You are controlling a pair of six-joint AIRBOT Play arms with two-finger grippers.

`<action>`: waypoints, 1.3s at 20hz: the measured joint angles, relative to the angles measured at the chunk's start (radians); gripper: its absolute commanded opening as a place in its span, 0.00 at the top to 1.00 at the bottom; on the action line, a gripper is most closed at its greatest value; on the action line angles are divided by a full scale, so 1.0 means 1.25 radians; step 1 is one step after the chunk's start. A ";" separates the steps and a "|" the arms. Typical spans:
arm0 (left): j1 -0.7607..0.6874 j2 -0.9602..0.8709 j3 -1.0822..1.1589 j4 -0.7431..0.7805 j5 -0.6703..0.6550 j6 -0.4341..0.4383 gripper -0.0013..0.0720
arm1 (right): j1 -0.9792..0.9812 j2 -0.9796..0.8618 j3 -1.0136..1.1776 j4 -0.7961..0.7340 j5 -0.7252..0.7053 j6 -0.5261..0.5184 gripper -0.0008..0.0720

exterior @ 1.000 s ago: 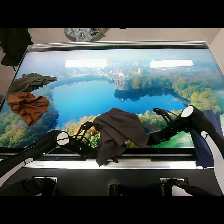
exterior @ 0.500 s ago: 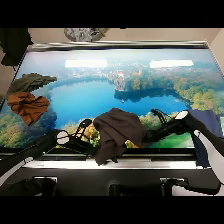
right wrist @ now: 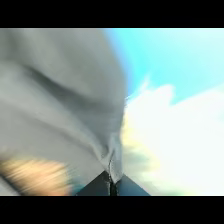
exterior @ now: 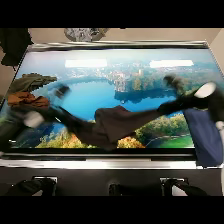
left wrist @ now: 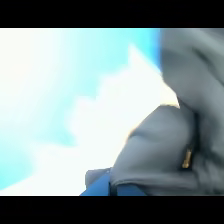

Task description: Fold the shirts.

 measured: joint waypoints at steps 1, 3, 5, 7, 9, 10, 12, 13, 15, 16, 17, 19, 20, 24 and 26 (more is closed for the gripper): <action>0.040 0.024 0.069 0.045 -0.005 -0.020 0.95 | 0.000 0.038 0.071 -0.075 -0.025 0.020 0.94; 0.109 0.063 0.206 0.103 -0.016 -0.058 0.95 | 0.000 0.110 0.195 -0.201 -0.069 0.053 0.94; 0.151 0.093 0.333 0.132 -0.021 -0.085 0.95 | 0.000 0.173 0.289 -0.288 -0.100 0.079 0.94; 0.174 0.113 0.439 0.138 -0.021 -0.098 0.95 | 0.000 0.228 0.350 -0.342 -0.114 0.094 0.94; 0.186 0.125 0.525 0.137 -0.013 -0.108 0.95 | 0.000 0.276 0.383 -0.372 -0.119 0.104 0.94; 0.190 0.128 0.562 0.137 -0.004 -0.110 0.95 | 0.000 0.297 0.393 -0.384 -0.120 0.106 0.94; 0.195 0.134 0.616 0.137 0.012 -0.114 0.95 | 0.000 0.333 0.406 -0.403 -0.116 0.110 0.94; 0.196 0.135 0.632 0.139 0.014 -0.115 0.95 | 0.000 0.344 0.410 -0.406 -0.102 0.110 0.94; 0.198 0.131 0.651 0.137 0.005 -0.117 0.95 | 0.000 0.356 0.414 -0.411 -0.054 0.113 0.94; 0.198 0.127 0.657 0.137 -0.001 -0.117 0.95 | 0.000 0.356 0.416 -0.415 -0.023 0.113 0.94; 0.199 0.121 0.660 0.137 -0.005 -0.117 0.95 | 0.000 0.352 0.416 -0.416 0.010 0.113 0.94; 0.199 0.099 0.665 0.138 -0.007 -0.116 0.95 | 0.000 0.331 0.417 -0.417 0.084 0.114 0.94; 0.199 0.080 0.666 0.137 -0.008 -0.114 0.95 | 0.000 0.311 0.416 -0.416 0.128 0.115 0.94; 0.199 -0.062 0.668 0.119 -0.008 -0.089 0.95 | 0.000 0.195 0.322 -0.378 0.297 0.119 0.94; 0.199 -0.170 0.668 0.101 -0.003 -0.074 0.95 | 0.000 0.137 0.214 -0.360 0.302 0.125 0.94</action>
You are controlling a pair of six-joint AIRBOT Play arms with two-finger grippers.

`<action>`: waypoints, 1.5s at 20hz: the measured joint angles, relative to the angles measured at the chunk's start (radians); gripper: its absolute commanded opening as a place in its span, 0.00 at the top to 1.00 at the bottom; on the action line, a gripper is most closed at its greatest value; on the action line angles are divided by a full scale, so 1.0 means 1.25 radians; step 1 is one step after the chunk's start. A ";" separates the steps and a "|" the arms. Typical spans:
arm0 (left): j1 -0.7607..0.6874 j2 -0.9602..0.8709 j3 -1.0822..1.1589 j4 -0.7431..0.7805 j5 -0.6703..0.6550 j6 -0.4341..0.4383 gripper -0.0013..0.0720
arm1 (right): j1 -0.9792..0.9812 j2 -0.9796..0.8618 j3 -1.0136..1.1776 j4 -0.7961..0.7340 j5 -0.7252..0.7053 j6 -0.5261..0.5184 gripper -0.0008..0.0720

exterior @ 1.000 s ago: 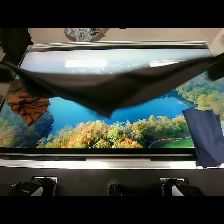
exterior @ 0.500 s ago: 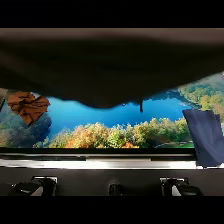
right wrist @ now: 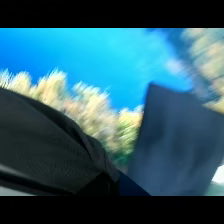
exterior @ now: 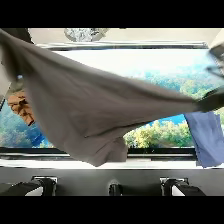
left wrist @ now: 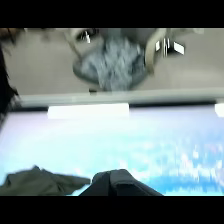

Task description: Fold the shirts.

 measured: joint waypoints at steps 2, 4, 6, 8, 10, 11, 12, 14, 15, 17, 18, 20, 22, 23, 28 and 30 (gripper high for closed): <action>0.000 -0.121 0.000 -0.011 0.025 0.007 0.95 | 0.000 -0.067 -0.109 0.010 -0.072 0.017 0.94; -0.003 -0.231 0.001 -0.018 0.065 0.010 0.94 | 0.000 -0.148 -0.179 0.019 -0.162 0.061 0.94; -0.009 -0.326 0.001 -0.031 0.080 0.011 0.94 | 0.000 -0.229 -0.217 0.035 -0.242 0.111 0.94; -0.021 -0.396 0.001 -0.042 0.072 0.011 0.88 | 0.000 -0.294 -0.236 0.070 -0.300 0.147 0.94; -0.036 -0.448 0.001 -0.051 0.034 0.011 0.37 | 0.000 -0.337 -0.247 0.103 -0.344 0.167 0.94; -0.042 -0.465 0.001 -0.054 0.002 0.012 0.11 | 0.000 -0.350 -0.250 0.115 -0.363 0.174 0.94; -0.047 -0.476 0.001 -0.057 -0.033 0.015 0.07 | 0.000 -0.359 -0.252 0.122 -0.372 0.179 0.94; -0.049 -0.487 0.001 -0.066 -0.141 0.029 0.07 | 0.000 -0.368 -0.255 0.132 -0.375 0.182 0.94; -0.040 -0.487 0.001 -0.078 -0.200 0.036 0.07 | 0.000 -0.372 -0.256 0.132 -0.369 0.178 0.94; -0.007 -0.474 -0.021 -0.150 -0.316 0.042 0.08 | 0.000 -0.375 -0.257 0.129 -0.347 0.155 0.94; 0.009 -0.457 -0.052 -0.213 -0.356 0.044 0.08 | 0.000 -0.376 -0.257 0.126 -0.336 0.144 0.94; 0.030 -0.402 -0.168 -0.326 -0.390 0.050 0.08 | 0.000 -0.377 -0.258 0.120 -0.315 0.127 0.94; 0.046 -0.320 -0.340 -0.386 -0.377 0.054 0.08 | 0.000 -0.378 -0.258 0.118 -0.299 0.116 0.94; 0.049 -0.277 -0.425 -0.408 -0.358 0.057 0.08 | 0.000 -0.378 -0.258 0.118 -0.293 0.109 0.94; 0.039 -0.108 -0.784 -0.549 -0.211 0.083 0.09 | 0.000 -0.378 -0.258 0.116 -0.284 0.078 0.94; 0.013 -0.091 -0.867 -0.596 -0.146 0.086 0.10 | 0.000 -0.378 -0.258 0.116 -0.282 0.072 0.94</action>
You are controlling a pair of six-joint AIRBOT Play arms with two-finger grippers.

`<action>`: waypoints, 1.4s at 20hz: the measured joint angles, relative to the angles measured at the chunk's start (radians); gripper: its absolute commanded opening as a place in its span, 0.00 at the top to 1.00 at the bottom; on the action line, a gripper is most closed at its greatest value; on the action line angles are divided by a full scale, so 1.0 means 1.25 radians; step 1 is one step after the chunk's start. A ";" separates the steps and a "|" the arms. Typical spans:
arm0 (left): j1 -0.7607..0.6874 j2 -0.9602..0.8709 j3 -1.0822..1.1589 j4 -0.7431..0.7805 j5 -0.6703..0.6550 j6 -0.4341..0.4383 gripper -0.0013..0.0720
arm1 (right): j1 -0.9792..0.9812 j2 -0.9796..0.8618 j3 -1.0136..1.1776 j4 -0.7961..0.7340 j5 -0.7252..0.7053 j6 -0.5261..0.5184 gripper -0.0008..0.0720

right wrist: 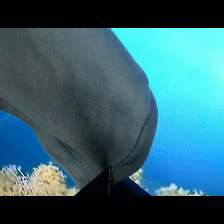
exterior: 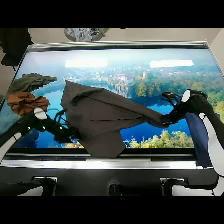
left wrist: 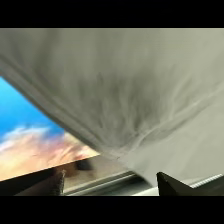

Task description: Fold the shirts.

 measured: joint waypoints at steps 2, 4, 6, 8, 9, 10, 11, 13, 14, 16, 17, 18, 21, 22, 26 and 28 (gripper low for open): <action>-0.040 0.002 -0.048 -0.051 0.059 0.000 0.36 | 0.000 0.000 0.000 0.002 0.007 -0.003 0.94; -0.078 -0.002 -0.072 -0.075 0.131 -0.008 0.84 | 0.000 0.000 0.000 0.006 0.019 -0.005 0.94; -0.099 -0.004 -0.080 -0.088 0.205 -0.022 0.95 | 0.000 0.001 0.000 0.009 0.034 -0.006 0.94; -0.102 0.006 -0.062 -0.071 0.262 -0.023 0.95 | 0.000 0.018 0.000 0.012 0.048 -0.007 0.94; -0.097 0.023 -0.040 -0.038 0.283 -0.015 0.95 | 0.000 0.034 0.002 0.011 0.051 -0.007 0.94; -0.089 0.052 -0.003 -0.022 0.286 -0.014 0.95 | 0.000 0.059 0.009 0.010 0.048 -0.007 0.94; -0.083 0.084 0.042 -0.009 0.285 -0.011 0.95 | 0.000 0.088 0.019 0.004 0.036 -0.007 0.94; -0.048 0.165 0.173 0.052 0.295 -0.006 0.95 | 0.000 0.171 0.061 -0.018 -0.027 0.011 0.94; -0.028 0.203 0.249 0.070 0.301 -0.006 0.95 | 0.001 0.222 0.091 -0.039 -0.074 0.030 0.94; 0.019 0.274 0.426 0.087 0.317 -0.003 0.95 | 0.000 0.333 0.163 -0.103 -0.180 0.075 0.94; 0.042 0.305 0.517 0.097 0.332 -0.003 0.95 | 0.001 0.388 0.201 -0.131 -0.229 0.094 0.94; 0.063 0.334 0.608 0.102 0.343 -0.008 0.95 | 0.001 0.446 0.242 -0.161 -0.270 0.109 0.94; 0.095 0.399 0.805 0.103 0.354 -0.019 0.95 | 0.001 0.596 0.334 -0.227 -0.325 0.135 0.94; 0.100 0.418 0.845 0.100 0.357 -0.022 0.95 | 0.001 0.640 0.354 -0.241 -0.325 0.141 0.94; 0.109 0.449 0.914 0.087 0.304 -0.030 0.95 | 0.000 0.744 0.390 -0.269 -0.224 0.158 0.94; 0.111 0.447 0.919 0.086 0.265 -0.030 0.95 | 0.000 0.762 0.397 -0.273 -0.160 0.161 0.94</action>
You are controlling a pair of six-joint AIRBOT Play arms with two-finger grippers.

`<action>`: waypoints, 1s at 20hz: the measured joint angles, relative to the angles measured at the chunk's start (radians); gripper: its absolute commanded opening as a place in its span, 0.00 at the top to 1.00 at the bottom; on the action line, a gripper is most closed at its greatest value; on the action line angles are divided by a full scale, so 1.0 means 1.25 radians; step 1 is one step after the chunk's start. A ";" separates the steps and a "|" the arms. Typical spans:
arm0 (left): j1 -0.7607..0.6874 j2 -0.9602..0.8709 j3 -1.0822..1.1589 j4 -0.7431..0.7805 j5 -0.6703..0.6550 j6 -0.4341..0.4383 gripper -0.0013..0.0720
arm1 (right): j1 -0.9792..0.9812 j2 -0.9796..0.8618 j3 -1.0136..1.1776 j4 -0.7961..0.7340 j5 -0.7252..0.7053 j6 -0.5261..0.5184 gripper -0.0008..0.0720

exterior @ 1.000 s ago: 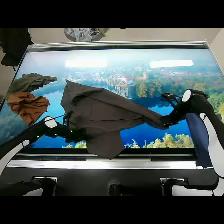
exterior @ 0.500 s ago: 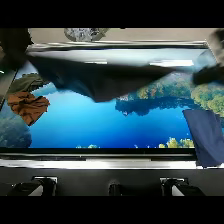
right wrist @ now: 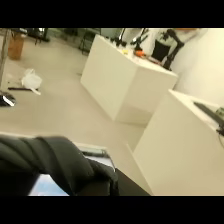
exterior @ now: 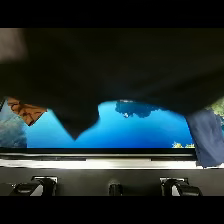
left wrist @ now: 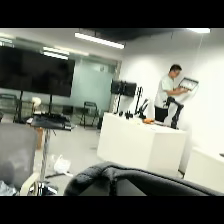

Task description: Fold the shirts.

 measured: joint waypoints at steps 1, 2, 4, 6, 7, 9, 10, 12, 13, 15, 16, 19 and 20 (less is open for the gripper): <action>0.001 -0.002 -0.004 0.005 -0.016 0.000 0.95 | 0.000 0.000 0.002 0.000 0.028 0.000 0.94; 0.001 -0.008 -0.013 0.010 -0.029 0.000 0.95 | 0.000 -0.006 0.003 -0.002 0.063 0.000 0.94; 0.001 -0.030 -0.056 0.025 -0.069 0.000 0.95 | 0.000 -0.042 0.004 -0.004 0.141 -0.014 0.94; 0.001 -0.061 -0.129 0.036 -0.089 0.000 0.95 | 0.000 -0.108 -0.009 -0.003 0.221 -0.028 0.94; 0.001 -0.080 -0.178 0.040 -0.093 0.001 0.95 | 0.000 -0.151 -0.025 -0.003 0.248 -0.035 0.94; 0.001 -0.133 -0.283 0.048 -0.090 0.009 0.95 | 0.001 -0.252 -0.069 0.001 0.254 -0.043 0.94; 0.001 -0.163 -0.333 0.051 -0.081 0.013 0.95 | 0.001 -0.306 -0.092 0.005 0.236 -0.042 0.94; 0.001 -0.234 -0.415 0.052 -0.021 0.016 0.94 | 0.001 -0.424 -0.123 0.016 0.166 -0.015 0.94; 0.002 -0.279 -0.445 0.054 0.004 0.018 0.94 | 0.001 -0.488 -0.135 0.027 0.120 0.006 0.94; 0.002 -0.361 -0.478 0.054 0.057 0.021 0.94 | 0.000 -0.594 -0.146 0.061 0.041 0.048 0.94; 0.002 -0.400 -0.488 0.052 0.077 0.021 0.94 | 0.000 -0.640 -0.150 0.087 0.005 0.066 0.94; 0.000 -0.508 -0.505 0.019 0.114 0.021 0.94 | 0.000 -0.760 -0.156 0.196 -0.071 0.102 0.94; -0.002 -0.539 -0.508 0.006 0.116 0.021 0.94 | 0.000 -0.796 -0.157 0.243 -0.084 0.109 0.92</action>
